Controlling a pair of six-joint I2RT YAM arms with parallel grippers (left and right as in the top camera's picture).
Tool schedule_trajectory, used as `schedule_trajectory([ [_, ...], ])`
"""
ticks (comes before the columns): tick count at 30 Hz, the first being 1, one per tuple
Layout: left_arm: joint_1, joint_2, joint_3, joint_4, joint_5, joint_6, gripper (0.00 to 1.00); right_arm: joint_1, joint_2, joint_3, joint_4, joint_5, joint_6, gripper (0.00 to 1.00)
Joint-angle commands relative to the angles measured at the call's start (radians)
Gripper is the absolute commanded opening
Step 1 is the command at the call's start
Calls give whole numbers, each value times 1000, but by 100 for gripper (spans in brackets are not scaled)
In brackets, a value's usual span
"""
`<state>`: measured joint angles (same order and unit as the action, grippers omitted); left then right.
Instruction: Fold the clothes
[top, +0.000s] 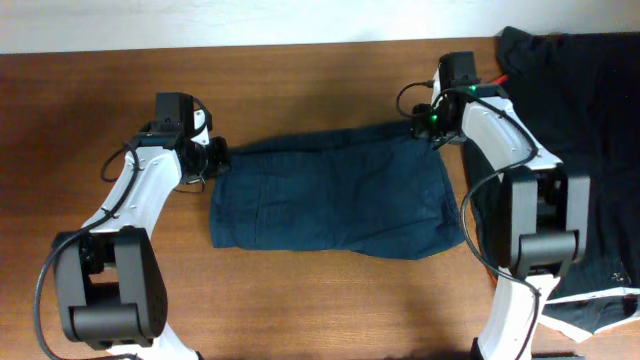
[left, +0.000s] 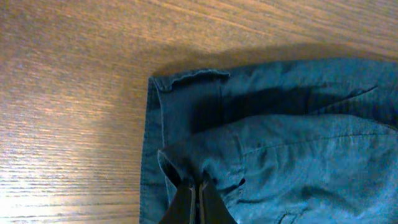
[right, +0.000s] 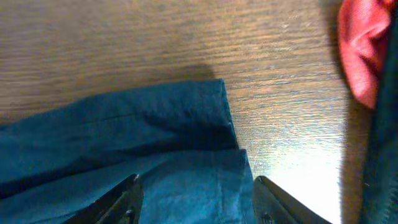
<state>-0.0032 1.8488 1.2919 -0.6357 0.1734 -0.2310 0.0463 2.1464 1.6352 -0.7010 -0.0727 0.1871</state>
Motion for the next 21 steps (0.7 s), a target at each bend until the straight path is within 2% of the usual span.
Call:
schedule_trajectory([
  [1,6,-28,18,-2,24,-4,0,-8,43,5,7,5,4,60],
  [3,6,-28,18,-6,24,-4,1,-8,66,4,10,5,5,59],
  [4,6,-28,18,-8,24,-4,1,-8,69,4,9,1,4,54],
  [5,6,-28,18,-9,22,-4,0,-8,71,4,9,2,4,40],
  [6,6,-28,18,-9,22,-4,1,-8,71,4,9,2,4,34],
  [11,6,-28,18,-9,22,-4,1,-9,70,27,-26,2,4,28],
  [12,6,-28,18,-9,22,-4,0,-9,70,42,-39,3,4,24],
  [14,6,-28,18,-9,22,-4,0,-9,70,84,-88,5,4,4],
  [21,13,-29,18,-16,22,-3,0,-10,10,355,-415,105,4,4],
])
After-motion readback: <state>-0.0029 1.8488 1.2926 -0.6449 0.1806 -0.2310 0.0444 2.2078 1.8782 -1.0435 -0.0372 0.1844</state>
